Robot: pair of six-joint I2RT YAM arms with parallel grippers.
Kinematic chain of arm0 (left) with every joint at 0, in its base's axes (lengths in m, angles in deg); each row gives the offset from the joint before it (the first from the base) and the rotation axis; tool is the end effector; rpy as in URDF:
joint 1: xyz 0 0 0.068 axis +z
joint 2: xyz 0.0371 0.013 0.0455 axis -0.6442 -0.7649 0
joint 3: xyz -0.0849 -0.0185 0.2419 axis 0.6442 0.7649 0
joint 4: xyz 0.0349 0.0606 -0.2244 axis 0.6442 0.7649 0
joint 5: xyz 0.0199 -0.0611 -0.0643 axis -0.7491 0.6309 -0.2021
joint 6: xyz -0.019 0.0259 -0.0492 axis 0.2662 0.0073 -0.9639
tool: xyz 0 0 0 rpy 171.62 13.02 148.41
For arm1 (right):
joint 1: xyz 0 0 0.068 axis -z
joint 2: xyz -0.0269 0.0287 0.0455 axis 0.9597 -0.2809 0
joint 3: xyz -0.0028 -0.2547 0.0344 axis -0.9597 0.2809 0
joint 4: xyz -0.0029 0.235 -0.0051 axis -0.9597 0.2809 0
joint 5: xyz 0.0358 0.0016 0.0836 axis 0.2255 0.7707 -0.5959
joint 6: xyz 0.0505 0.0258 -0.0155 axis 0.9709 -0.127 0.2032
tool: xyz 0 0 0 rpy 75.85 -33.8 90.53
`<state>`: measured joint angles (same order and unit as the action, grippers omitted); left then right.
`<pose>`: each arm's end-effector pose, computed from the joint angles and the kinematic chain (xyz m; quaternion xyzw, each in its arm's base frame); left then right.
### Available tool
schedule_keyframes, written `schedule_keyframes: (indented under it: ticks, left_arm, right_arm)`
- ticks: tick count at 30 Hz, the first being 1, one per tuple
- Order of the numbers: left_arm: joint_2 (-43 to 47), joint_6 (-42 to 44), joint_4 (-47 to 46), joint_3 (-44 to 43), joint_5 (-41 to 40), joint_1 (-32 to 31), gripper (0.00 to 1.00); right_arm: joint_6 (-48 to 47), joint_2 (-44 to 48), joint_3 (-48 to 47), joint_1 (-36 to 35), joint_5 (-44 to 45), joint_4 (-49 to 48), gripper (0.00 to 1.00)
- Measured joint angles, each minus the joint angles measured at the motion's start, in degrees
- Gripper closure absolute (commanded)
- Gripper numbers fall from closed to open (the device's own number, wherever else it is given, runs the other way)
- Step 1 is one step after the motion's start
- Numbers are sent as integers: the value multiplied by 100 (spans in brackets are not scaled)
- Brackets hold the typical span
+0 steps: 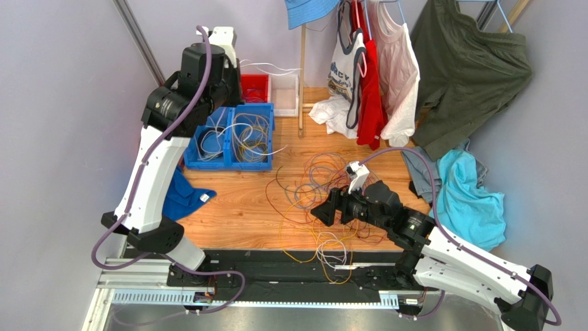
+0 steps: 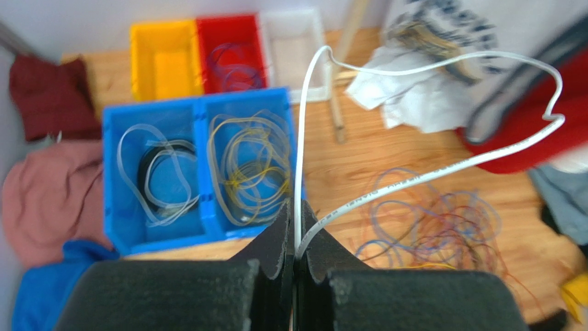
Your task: Untangle the cables
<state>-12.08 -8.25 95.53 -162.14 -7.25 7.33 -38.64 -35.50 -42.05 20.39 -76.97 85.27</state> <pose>0.2140 -0.1226 0.5031 0.0339 0.8315 -0.1103 0.5434 0.1005 0.1366 0.2546 -0.1529 0.8308 0.3762 0.3806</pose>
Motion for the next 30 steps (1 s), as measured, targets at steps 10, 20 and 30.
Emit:
schedule_keyframes:
  ticks: [10, 20, 30]
  left_arm:
    - [107, -708, -1043, 2369, 693, 2380, 100]
    - [15, -1226, -2269, 3045, 859, 3163, 100]
    - [-319, -1296, -3480, 4542, 448, 3189, 100]
  right_arm:
    - [166, 356, 149, 0, 7, 7, 23]
    - [188, 352, 293, 0, 4, -79, 23]
    - [184, 229, 378, 0, 9, -127, 24]
